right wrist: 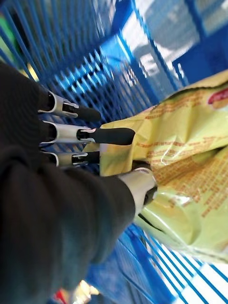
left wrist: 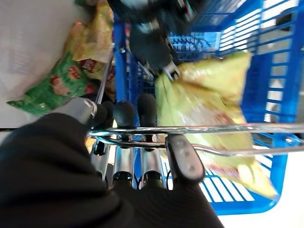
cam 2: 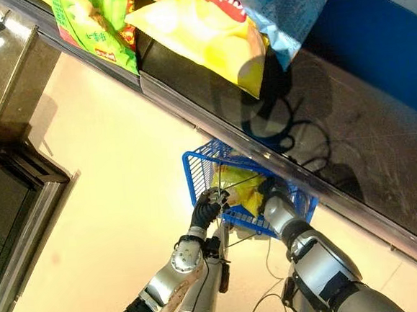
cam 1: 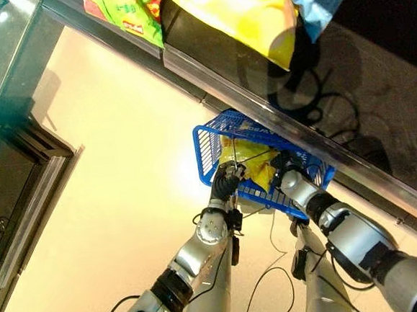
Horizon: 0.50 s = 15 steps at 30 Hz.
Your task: Pick up the snacks into the basket
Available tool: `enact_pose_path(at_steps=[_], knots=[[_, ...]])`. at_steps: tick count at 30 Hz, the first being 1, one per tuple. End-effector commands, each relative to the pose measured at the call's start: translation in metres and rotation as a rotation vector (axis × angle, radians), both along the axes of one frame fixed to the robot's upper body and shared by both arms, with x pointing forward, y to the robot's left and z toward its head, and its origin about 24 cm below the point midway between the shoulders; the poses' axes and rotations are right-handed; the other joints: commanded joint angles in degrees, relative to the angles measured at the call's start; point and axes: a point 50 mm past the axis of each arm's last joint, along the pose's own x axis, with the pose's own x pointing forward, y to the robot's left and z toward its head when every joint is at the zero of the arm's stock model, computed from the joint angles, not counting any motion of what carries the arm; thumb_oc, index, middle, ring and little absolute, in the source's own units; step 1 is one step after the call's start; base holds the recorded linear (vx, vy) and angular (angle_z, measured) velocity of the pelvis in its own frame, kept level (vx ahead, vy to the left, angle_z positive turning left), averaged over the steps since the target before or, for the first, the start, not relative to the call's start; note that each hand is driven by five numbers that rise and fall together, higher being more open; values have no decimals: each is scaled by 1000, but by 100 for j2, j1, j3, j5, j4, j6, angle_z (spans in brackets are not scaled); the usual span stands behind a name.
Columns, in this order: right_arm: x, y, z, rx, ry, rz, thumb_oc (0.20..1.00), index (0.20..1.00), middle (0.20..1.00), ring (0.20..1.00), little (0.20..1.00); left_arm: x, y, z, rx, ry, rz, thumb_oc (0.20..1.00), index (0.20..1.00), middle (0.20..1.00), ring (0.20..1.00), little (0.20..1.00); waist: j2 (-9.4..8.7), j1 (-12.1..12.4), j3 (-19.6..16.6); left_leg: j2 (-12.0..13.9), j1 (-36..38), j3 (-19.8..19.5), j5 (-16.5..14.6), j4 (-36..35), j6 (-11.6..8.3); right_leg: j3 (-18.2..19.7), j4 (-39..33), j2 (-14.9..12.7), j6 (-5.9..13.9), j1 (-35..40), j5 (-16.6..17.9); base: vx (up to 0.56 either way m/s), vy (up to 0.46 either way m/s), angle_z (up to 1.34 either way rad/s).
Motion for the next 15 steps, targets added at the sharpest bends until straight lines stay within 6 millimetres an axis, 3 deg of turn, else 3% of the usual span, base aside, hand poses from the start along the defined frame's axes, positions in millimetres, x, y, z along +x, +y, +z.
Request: enact_pose_path(at_steps=[1, 8, 9, 12, 15], knots=[[8, -3, 34, -79, -130, 4, 1000, 1000, 1000, 1000, 1000, -16, -26, 67, -168, -261, -139, 200, 200, 200, 200, 200, 198, 144, -17, 12, -16, 474, -870, 527, -219, 111, -948, -24, -26, -232, 1083, 13, 6, 25], [4, 3, 10, -69, -20, 40, 1000, 1000, 1000, 1000, 1000, -15, -28, 63, -180, -229, -153, 200, 200, 200, 200, 200, 219, 186, -17, -8, 57, 454, -848, 482, -234, 6, -980, -51, -11, -123, 1076, 7, -2, 15], [-1, 9, -6, -41, 24, 59, 1000, 1000, 1000, 1000, 1000, -13, -28, 59, -173, -212, -144, 200, 200, 200, 200, 200, 178, 144, -17, -1, 177, 480, -856, 473, -234, 2, -985, -32, -18, -12, 1062, -12, -2, 4], [-6, 11, -18, -28, 56, 66, 1000, 1000, 1000, 1000, 1000, -11, -27, 55, -164, -195, -134, 200, 200, 200, 200, 200, 138, 106, -17, 4, 297, 491, -869, 460, -234, 3, -997, -23, -23, 88, 1056, 0, 0, 0], [-26, 24, -62, 40, 169, 119, 1000, 1000, 1000, 1000, 1000, -1, -18, 34, -110, -128, -72, 200, 200, 200, 200, 200, -63, -84, -17, 52, 763, 593, -978, 500, -202, 76, -1009, 29, -40, 501, 1042, 0, 0, 0]])
